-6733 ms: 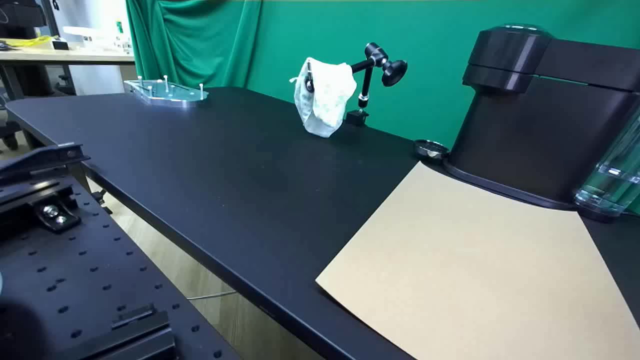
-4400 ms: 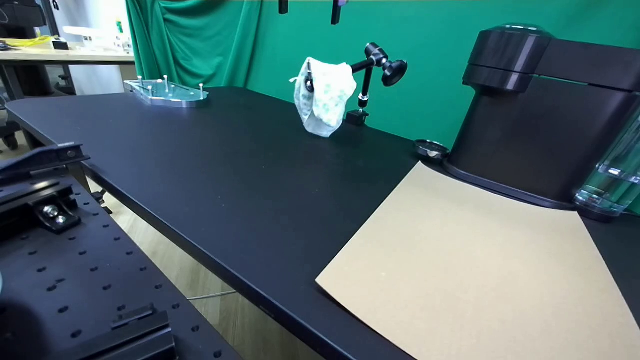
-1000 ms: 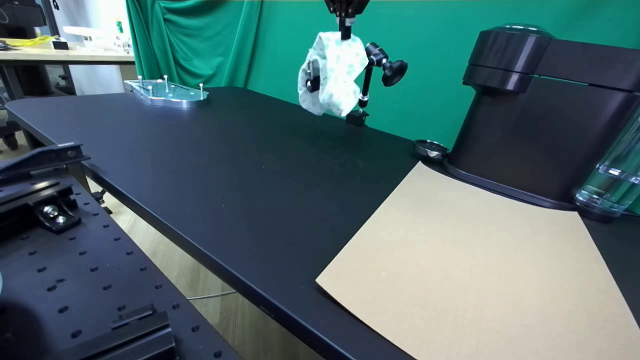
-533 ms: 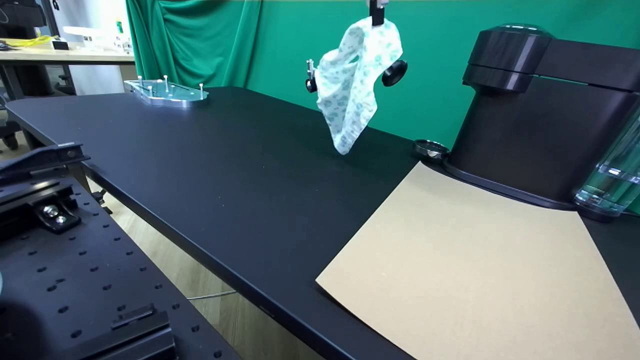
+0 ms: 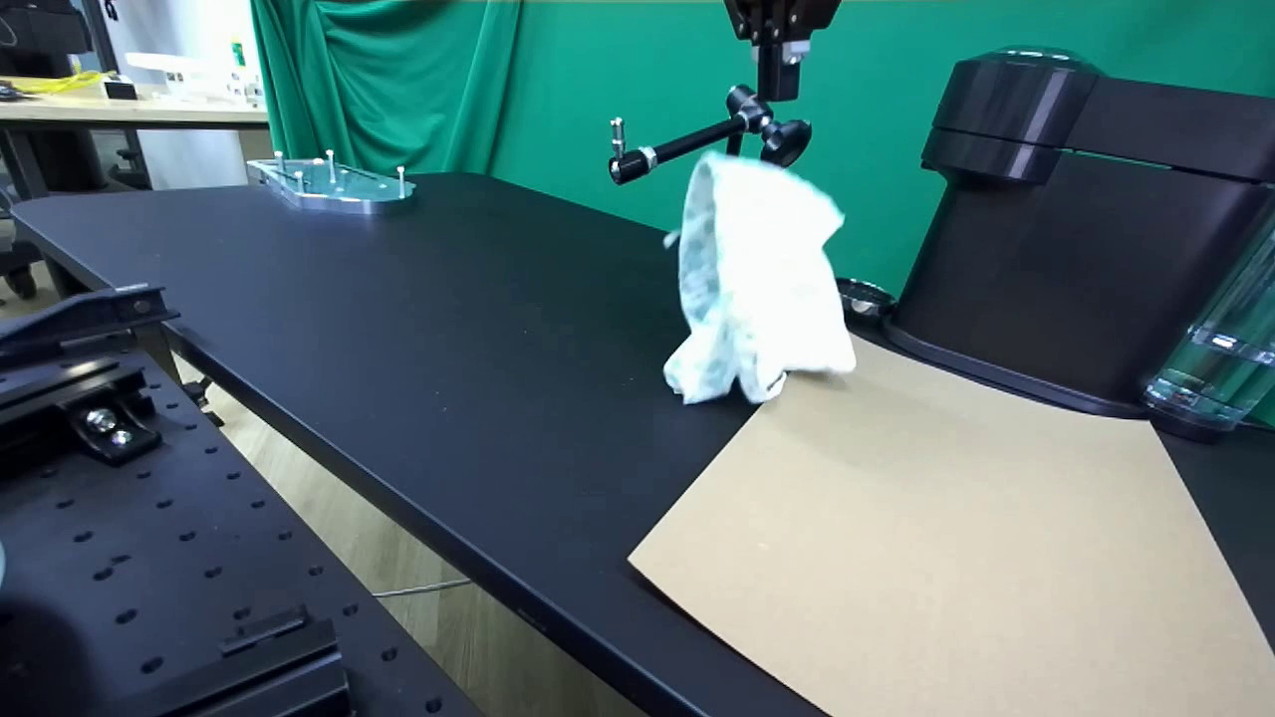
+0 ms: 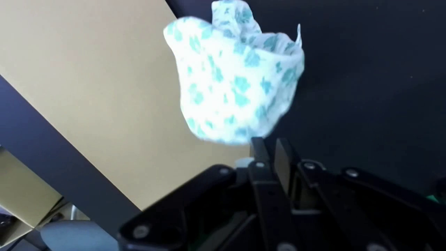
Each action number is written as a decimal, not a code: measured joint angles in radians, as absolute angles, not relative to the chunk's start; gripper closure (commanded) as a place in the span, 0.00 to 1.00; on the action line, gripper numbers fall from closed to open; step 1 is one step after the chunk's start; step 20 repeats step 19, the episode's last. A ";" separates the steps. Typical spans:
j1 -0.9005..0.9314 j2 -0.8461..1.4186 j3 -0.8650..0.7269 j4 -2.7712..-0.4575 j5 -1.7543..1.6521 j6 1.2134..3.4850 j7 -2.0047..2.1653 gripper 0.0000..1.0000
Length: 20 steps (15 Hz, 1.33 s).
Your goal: Place the white cloth hanging on the black extended arm onto the table
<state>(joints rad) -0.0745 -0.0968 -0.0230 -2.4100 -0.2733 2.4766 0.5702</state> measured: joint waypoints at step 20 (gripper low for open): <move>-0.067 -0.079 -0.008 -2.457 -0.314 2.455 0.222 0.00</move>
